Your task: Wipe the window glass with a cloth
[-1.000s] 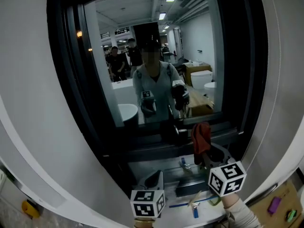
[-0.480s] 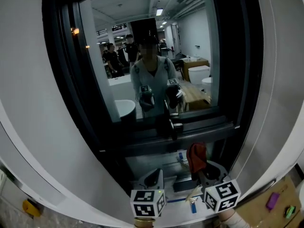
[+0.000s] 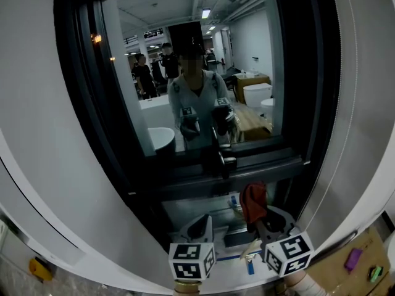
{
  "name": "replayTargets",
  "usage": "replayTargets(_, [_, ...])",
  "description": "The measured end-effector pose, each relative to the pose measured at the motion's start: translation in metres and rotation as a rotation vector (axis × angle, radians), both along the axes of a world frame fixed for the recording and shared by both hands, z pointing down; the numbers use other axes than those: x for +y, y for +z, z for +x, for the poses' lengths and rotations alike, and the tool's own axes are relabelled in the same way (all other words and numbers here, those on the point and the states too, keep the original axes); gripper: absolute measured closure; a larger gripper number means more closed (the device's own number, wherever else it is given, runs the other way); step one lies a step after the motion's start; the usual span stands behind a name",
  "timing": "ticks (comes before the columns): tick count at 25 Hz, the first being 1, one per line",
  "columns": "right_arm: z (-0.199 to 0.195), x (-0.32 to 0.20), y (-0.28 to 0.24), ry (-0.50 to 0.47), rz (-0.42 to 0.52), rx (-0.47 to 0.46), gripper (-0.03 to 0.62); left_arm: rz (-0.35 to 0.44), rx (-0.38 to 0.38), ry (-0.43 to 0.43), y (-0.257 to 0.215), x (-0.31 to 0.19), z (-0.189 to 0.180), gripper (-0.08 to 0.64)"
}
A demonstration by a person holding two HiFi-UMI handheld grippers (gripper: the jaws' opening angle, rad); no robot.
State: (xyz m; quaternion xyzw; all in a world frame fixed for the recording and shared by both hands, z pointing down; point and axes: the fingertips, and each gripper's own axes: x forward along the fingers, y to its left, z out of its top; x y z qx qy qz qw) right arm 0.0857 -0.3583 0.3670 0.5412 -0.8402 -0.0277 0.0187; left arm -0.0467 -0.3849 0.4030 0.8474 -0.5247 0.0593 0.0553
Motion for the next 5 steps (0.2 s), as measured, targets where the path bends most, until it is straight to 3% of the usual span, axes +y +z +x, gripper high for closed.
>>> replayTargets(5, [-0.0031,0.0000,-0.0029,0.004,0.011,-0.006,0.527,0.006,0.003,-0.004,-0.0033,0.0001,-0.0043,0.555])
